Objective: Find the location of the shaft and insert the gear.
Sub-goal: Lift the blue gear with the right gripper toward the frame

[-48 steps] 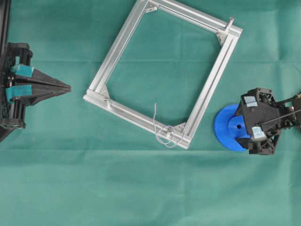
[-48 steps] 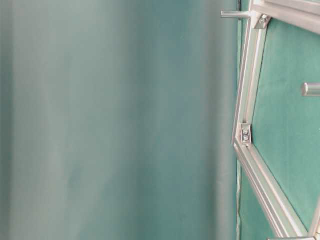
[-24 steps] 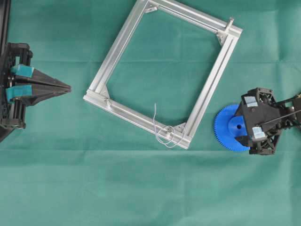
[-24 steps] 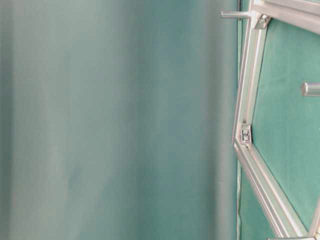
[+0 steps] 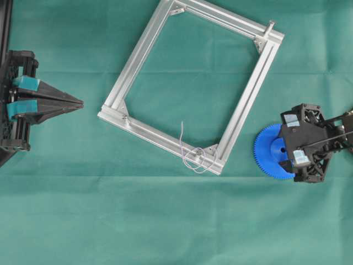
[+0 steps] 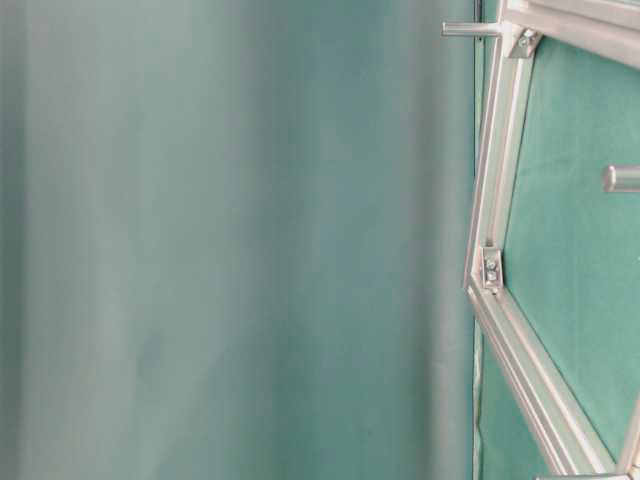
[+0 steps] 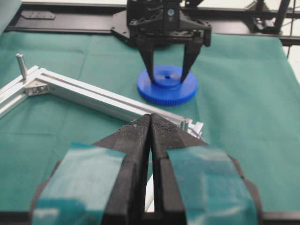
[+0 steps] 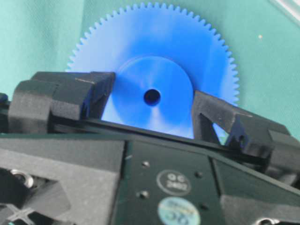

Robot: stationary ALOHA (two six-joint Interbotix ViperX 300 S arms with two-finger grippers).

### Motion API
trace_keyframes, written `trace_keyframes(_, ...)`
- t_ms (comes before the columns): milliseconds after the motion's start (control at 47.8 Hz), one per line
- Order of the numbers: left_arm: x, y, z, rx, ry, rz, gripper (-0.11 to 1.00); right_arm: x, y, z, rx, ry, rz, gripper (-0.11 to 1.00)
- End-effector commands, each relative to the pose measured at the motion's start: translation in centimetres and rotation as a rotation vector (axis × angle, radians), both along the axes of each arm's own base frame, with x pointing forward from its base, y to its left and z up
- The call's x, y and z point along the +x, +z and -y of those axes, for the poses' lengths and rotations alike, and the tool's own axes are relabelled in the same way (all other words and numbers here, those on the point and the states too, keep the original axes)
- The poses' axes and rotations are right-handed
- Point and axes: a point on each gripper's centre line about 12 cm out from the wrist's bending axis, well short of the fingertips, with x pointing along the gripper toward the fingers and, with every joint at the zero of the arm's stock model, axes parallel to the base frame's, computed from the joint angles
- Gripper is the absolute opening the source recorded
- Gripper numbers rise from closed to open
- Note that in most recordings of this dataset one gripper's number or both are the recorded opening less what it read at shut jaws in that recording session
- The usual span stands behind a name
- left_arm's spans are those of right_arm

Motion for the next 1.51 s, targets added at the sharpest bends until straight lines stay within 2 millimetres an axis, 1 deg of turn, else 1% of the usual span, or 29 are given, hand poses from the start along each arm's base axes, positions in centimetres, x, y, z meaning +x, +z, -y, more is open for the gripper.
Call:
trace_keyframes(0,0.3,0.8,0.0,-0.003,0.002,0.020,0.01,0.6,1.2,-0.2,0.008,0.000,0.028,0.71)
trace_keyframes(105,0.3,0.8,0.0,-0.003,0.002,0.020,0.01,0.7,2.1,-0.2,0.009,0.000,0.033,0.71)
trace_keyframes(440,0.3,0.8,0.0,-0.003,0.002,0.020,0.01,1.2,6.5,-0.3,0.018,-0.001,0.097,0.71)
trace_keyframes(817,0.3,0.8,0.0,-0.001,0.002,0.018,0.01,2.2,9.9,-0.3,0.001,0.008,0.107,0.71)
trace_keyframes(921,0.3,0.8,0.0,-0.003,0.002,0.018,0.01,2.5,10.3,-0.3,-0.001,0.010,0.118,0.71)
trace_keyframes(1110,0.3,0.8,0.0,-0.001,0.002,0.020,0.01,3.2,10.4,-0.4,0.000,0.010,0.124,0.71)
trace_keyframes(1257,0.3,0.8,0.0,-0.003,0.002,0.020,0.01,4.2,10.4,-0.6,0.002,0.010,0.129,0.71)
trace_keyframes(1487,0.3,0.8,0.0,-0.003,0.002,0.018,0.01,6.5,10.6,-1.0,-0.008,0.016,0.124,0.71)
